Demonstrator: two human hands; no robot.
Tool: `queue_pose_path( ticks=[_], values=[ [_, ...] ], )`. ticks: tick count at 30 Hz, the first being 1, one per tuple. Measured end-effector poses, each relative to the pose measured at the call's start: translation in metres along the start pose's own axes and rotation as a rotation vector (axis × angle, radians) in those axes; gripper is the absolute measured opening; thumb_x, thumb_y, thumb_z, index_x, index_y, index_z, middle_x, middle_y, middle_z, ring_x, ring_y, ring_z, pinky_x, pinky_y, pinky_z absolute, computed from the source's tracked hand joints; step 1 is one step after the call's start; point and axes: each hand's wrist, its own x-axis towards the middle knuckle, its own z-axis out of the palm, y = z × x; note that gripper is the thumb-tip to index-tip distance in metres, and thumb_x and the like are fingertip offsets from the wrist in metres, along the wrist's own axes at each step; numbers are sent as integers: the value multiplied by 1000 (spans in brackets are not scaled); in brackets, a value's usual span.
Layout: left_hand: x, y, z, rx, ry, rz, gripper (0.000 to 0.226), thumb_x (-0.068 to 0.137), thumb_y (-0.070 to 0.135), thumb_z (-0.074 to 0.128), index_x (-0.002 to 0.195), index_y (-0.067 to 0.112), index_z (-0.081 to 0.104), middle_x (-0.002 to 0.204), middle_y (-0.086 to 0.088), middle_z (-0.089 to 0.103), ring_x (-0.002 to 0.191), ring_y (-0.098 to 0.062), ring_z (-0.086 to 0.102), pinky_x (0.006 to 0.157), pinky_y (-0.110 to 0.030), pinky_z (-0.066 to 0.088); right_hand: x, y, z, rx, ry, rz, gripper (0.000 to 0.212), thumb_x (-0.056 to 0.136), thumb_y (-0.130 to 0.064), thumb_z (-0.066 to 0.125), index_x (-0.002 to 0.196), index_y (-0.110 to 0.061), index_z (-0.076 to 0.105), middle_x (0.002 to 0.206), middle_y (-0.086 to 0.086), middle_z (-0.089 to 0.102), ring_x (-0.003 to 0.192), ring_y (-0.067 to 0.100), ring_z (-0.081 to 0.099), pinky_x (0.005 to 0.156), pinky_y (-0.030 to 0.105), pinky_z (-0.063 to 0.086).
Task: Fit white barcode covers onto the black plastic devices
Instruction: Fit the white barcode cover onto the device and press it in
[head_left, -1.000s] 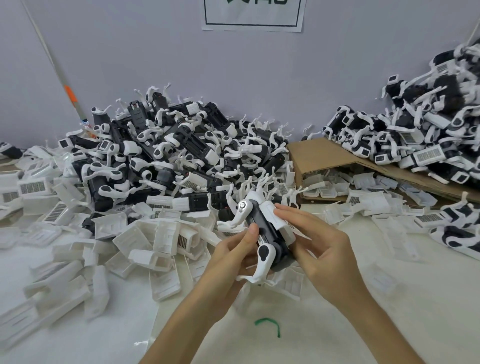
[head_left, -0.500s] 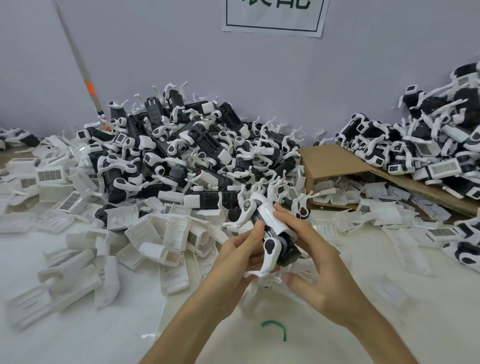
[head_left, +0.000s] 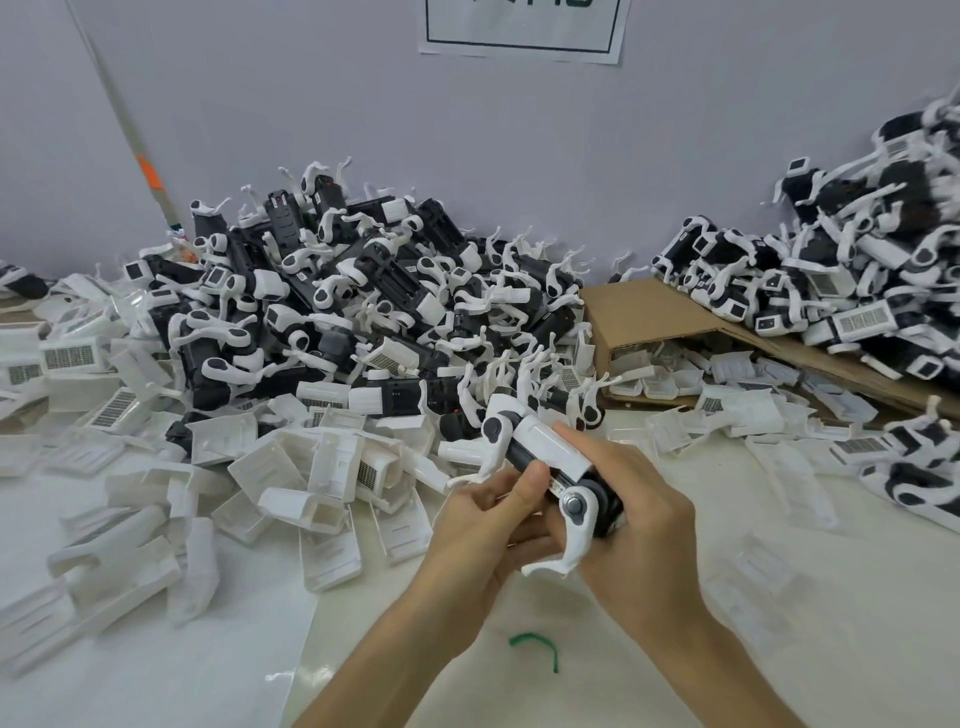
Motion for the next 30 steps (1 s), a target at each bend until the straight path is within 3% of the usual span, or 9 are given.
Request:
queue_pose_path(
  ticks=[4,7,11,14,19,22,25,28,30],
  values=[
    [-2,3,3,-10,29,27,44,66,49,80,89,11,79,90,-17,75,78,-22,74,67,-25,58,0,3,-1,-68,36,-23,52,68,4,86,118,-2,71,96,-7,63,84,-3,51,79,2,42],
    [-3,5,5,-6,50,37,53,68,49,80,96,4,74,90,-19,74,80,-23,73,69,-29,59,-1,3,-1,-36,48,-30,48,73,-3,83,119,-2,71,100,-5,66,85,0,56,79,6,44],
    [-3,7,5,-17,93,68,54,83,44,72,105,-4,69,98,-22,72,87,-29,71,73,-32,59,2,1,2,165,-54,52,56,77,-10,77,131,-13,63,127,-4,66,114,10,63,94,27,54],
    [-5,10,5,-42,100,104,37,83,44,67,103,14,77,99,-14,76,88,-26,72,70,-27,59,2,1,3,215,-172,56,71,76,-9,79,142,-19,53,143,-6,56,135,10,51,106,34,48],
    [-5,15,3,18,4,216,39,84,53,74,104,19,77,95,-9,74,82,-20,69,71,-25,57,4,-4,-1,279,-45,130,50,87,-30,73,135,-22,59,128,-12,66,118,10,64,93,25,54],
    [-6,9,4,276,-61,329,43,85,51,67,124,34,70,105,-1,76,91,-17,72,79,-27,57,11,-2,-10,380,39,329,30,81,-34,72,111,-29,69,99,-11,73,91,14,71,76,30,58],
    [-3,-2,-2,836,32,634,27,88,46,61,111,36,73,104,19,74,97,-7,69,82,-23,52,19,7,-18,497,155,637,6,83,-21,73,84,-18,67,80,12,68,75,33,68,62,38,56],
    [4,-10,-10,1292,79,914,20,88,38,58,95,34,75,115,22,69,109,-3,60,88,-33,51,29,12,-33,750,196,961,9,93,-3,62,98,-1,70,86,20,73,71,26,71,63,27,58],
    [11,-12,-16,1392,132,848,25,86,39,62,107,34,74,132,12,64,121,-10,57,93,-40,48,29,10,-46,899,201,1060,17,94,-7,61,108,-2,68,93,19,75,72,27,71,67,33,62]
  ],
)
